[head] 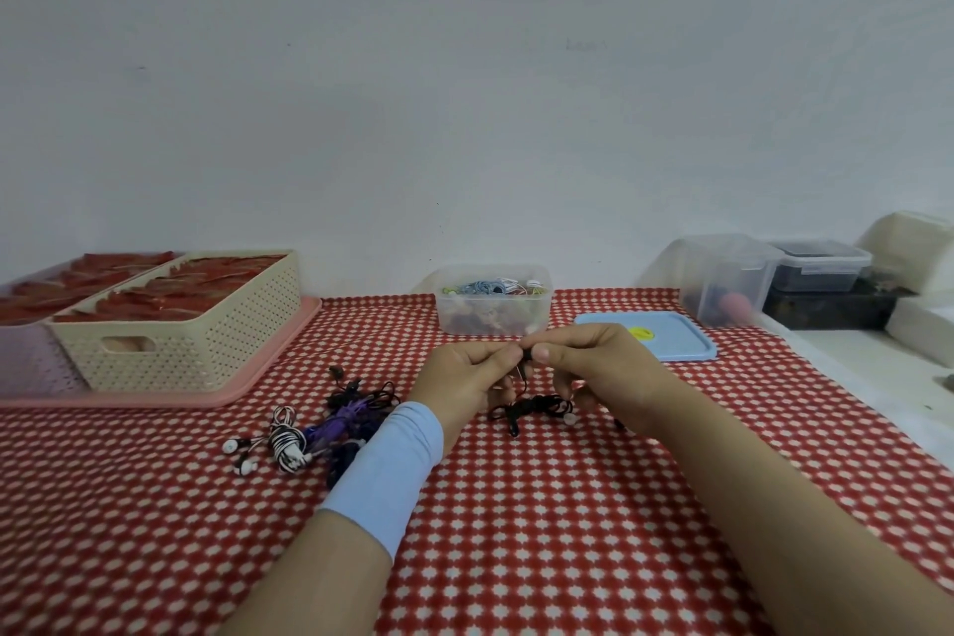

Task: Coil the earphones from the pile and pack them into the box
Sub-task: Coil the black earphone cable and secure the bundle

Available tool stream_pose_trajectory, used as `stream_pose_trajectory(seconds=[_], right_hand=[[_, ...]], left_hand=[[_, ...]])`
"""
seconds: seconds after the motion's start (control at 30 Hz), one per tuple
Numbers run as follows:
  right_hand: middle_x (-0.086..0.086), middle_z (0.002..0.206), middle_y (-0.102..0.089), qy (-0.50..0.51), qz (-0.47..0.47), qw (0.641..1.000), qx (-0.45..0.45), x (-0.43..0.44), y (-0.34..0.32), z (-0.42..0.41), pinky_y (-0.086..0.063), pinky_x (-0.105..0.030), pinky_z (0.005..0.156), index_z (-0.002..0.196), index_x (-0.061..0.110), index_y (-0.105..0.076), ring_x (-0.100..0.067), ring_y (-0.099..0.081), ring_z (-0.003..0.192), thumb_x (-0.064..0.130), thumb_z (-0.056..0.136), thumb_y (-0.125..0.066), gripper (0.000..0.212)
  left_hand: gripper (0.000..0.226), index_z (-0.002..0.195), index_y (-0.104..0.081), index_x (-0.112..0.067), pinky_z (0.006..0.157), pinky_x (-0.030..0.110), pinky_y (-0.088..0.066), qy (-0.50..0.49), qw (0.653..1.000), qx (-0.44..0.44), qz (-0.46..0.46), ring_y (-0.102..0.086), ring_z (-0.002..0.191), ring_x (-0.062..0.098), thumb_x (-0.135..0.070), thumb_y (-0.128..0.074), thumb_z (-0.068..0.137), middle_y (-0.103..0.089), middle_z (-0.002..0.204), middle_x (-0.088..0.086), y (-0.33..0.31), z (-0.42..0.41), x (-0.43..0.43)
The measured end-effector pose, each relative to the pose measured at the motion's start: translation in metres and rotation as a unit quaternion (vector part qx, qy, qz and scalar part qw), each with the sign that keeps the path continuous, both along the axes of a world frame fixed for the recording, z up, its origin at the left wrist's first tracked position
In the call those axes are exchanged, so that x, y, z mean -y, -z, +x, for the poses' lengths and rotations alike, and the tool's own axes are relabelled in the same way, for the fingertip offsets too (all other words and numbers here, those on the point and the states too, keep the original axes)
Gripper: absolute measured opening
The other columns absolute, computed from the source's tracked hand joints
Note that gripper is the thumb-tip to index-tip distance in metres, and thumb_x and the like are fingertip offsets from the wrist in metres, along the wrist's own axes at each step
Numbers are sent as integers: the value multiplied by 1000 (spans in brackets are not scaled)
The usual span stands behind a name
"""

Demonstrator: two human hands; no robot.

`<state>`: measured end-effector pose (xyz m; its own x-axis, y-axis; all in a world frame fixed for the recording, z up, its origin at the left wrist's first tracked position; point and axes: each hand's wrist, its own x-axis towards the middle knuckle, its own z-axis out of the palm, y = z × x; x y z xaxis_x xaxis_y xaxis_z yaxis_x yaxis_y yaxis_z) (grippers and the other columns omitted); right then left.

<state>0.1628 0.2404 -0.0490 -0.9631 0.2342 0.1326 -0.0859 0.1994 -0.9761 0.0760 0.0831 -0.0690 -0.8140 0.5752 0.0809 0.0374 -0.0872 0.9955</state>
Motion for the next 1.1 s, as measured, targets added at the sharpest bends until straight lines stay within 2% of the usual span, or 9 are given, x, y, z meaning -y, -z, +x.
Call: stream_pose_trajectory(seconds=[0.27, 0.43, 0.57, 0.7, 0.77, 0.87, 0.97, 1.1], right_hand=[[-7, 85, -75, 2, -19, 1000, -1, -1, -1, 3, -39, -21, 43, 100, 20, -82, -16, -53, 57, 15, 92, -69, 16], [-5, 85, -76, -3, -8, 1000, -7, 0, -2, 3, -40, -22, 44, 96, 21, -82, -17, -55, 55, 13, 92, -69, 16], [-1, 80, -75, 1, 11, 1000, -5, 0, -2, 2, -43, -24, 47, 95, 20, -82, -17, -56, 54, 13, 92, -70, 15], [0, 81, -75, 7, 12, 1000, -4, -1, -3, 1, -43, -25, 48, 96, 19, -82, -15, -58, 53, 14, 91, -71, 13], [-1, 82, -76, 11, 14, 1000, -5, -1, -3, 1, -43, -25, 48, 96, 18, -82, -15, -58, 53, 14, 91, -71, 12], [-4, 84, -77, 23, -1, 1000, -21, 4, -2, -1, -46, -26, 46, 96, 16, -80, -16, -60, 52, 12, 92, -71, 11], [-2, 83, -76, 32, -13, 999, -38, 6, -2, -1, -52, -29, 46, 101, 16, -77, -15, -64, 54, 11, 93, -69, 12], [-4, 82, -76, 38, 37, 998, -32, 4, -1, 1, -57, -33, 52, 100, 18, -77, -18, -68, 62, 8, 91, -71, 14]], left_hand=[[20, 107, -74, -3, 69, 25, -56, 40, 999, -9, 1, -64, 70, 9, -10, -59, 97, -73, 83, 4, -2, 2, 1], [16, 102, -77, -9, 77, 34, -60, 24, 998, -47, -24, -64, 67, 12, -9, -63, 94, -70, 90, 19, -2, 0, 1], [16, 103, -77, -9, 75, 31, -60, 23, 997, -64, -31, -64, 68, 11, -7, -63, 94, -72, 92, 18, -2, 2, 1], [16, 103, -77, -9, 79, 37, -61, 9, 997, -70, -32, -65, 64, 10, -7, -64, 93, -69, 99, 28, -2, 2, -1], [17, 105, -76, -8, 80, 39, -61, 7, 997, -64, -34, -65, 64, 10, -8, -64, 93, -70, 90, 24, -2, 1, -1], [17, 106, -75, -5, 69, 28, -59, 4, 999, -27, -20, -62, 64, 12, -8, -64, 93, -68, 74, 6, -4, 0, -1], [15, 103, -76, -9, 66, 26, -57, -10, 1000, 4, -3, -61, 66, 12, -10, -66, 92, -67, 77, 7, -6, 0, -2], [13, 99, -76, -9, 65, 26, -57, -9, 1000, 29, -2, -60, 65, 11, -14, -68, 91, -68, 78, 4, -6, 1, 0]])
